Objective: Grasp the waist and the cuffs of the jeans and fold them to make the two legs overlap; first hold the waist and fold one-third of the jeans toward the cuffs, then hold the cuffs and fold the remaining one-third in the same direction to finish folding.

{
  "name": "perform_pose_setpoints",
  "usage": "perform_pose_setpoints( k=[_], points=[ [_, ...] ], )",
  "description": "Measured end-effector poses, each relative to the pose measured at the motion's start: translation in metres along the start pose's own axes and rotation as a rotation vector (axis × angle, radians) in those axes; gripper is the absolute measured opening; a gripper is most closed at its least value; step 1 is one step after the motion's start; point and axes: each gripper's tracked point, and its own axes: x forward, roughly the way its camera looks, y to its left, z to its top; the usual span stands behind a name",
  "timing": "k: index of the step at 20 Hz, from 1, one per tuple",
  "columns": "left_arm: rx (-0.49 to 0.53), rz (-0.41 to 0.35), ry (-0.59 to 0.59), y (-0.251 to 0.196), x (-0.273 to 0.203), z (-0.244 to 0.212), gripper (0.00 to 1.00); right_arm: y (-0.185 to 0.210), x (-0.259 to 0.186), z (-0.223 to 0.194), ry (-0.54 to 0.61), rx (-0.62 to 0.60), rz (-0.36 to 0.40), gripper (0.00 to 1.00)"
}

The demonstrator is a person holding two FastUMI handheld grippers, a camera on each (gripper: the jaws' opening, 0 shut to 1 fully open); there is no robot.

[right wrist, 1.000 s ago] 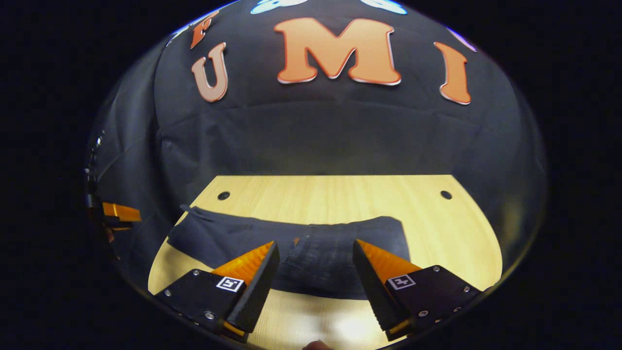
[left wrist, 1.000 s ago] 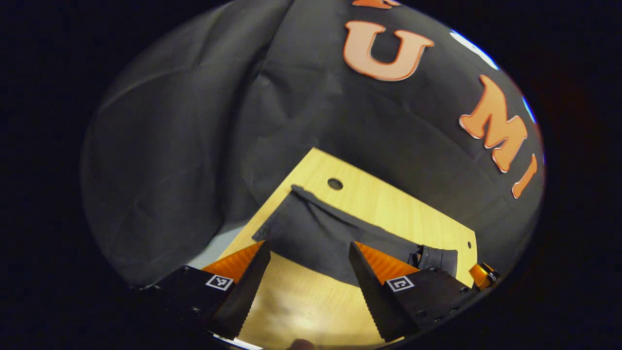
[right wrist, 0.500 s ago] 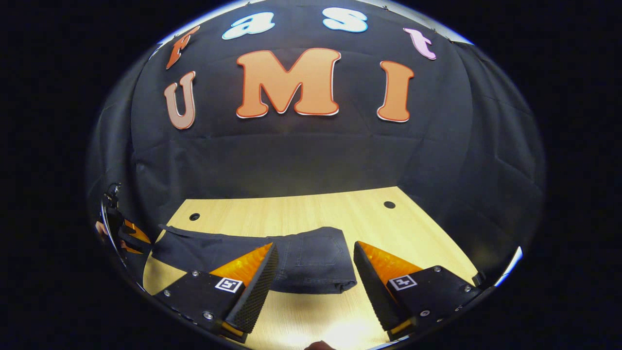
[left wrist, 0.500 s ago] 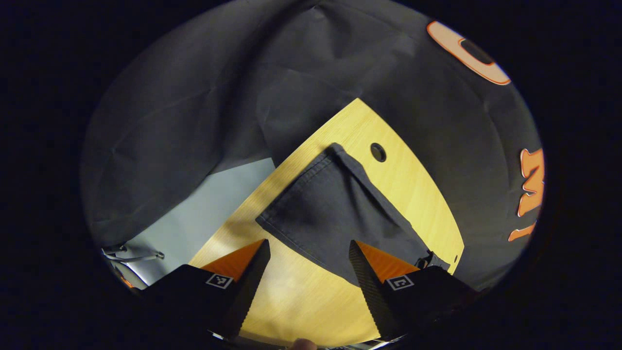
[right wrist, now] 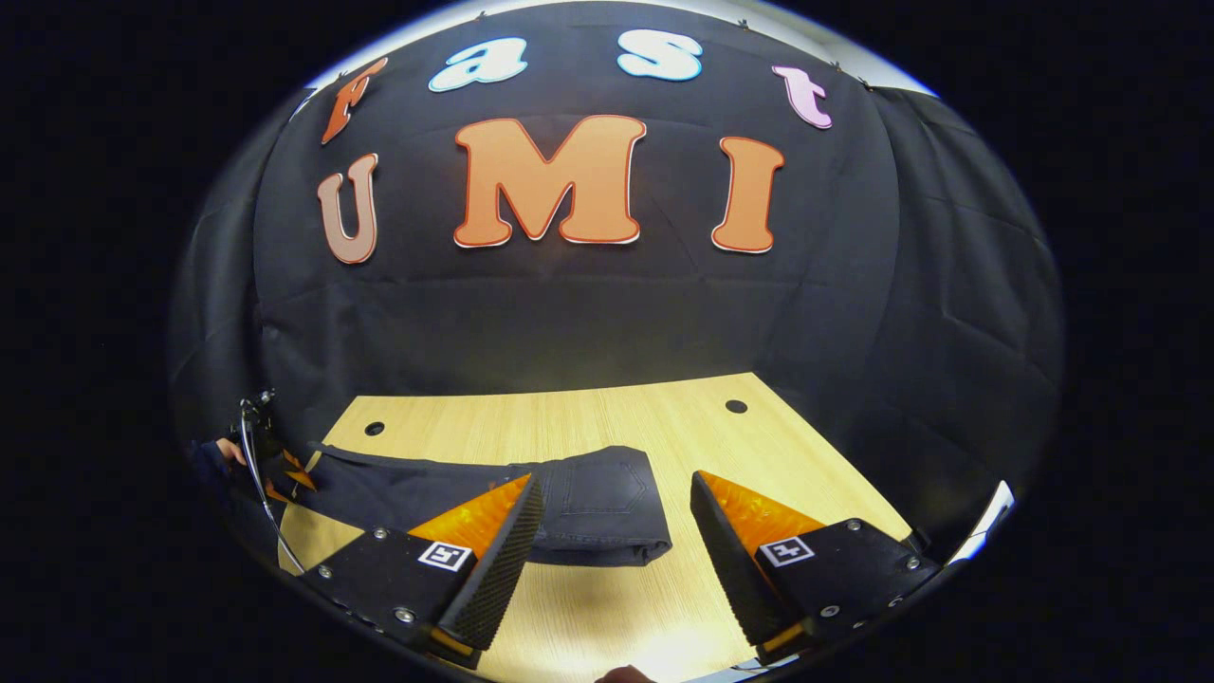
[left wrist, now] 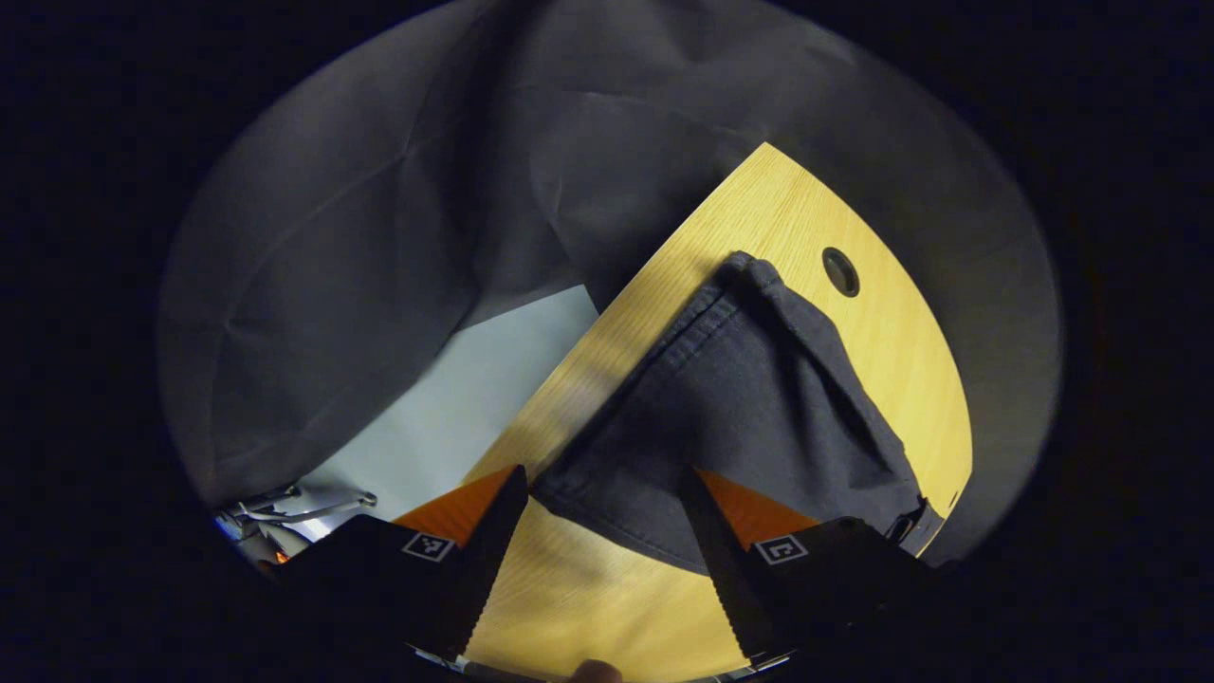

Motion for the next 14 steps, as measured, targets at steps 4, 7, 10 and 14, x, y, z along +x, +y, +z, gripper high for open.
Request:
perform_pose_setpoints(
  k=[4, 7, 10, 14],
  points=[
    [0.090, 0.076, -0.002, -0.002, 0.006, -0.002, 0.97, -0.005, 0.005, 0.006, -0.005, 0.020, 0.010, 0.94],
    [0.102, 0.078, -0.027, -0.006, 0.002, -0.002, 0.94, -0.006, 0.013, 0.012, -0.014, 0.016, 0.026, 0.94],
    [0.143, -0.004, -0.097, -0.026, 0.006, -0.002, 0.46, -0.009, 0.018, 0.014, -0.020, 0.021, 0.044, 0.95],
    [0.148, -0.071, -0.153, -0.033, -0.007, -0.008, 0.10, -0.024, 0.027, 0.009, -0.003, 0.013, 0.061, 0.95]
  ],
)
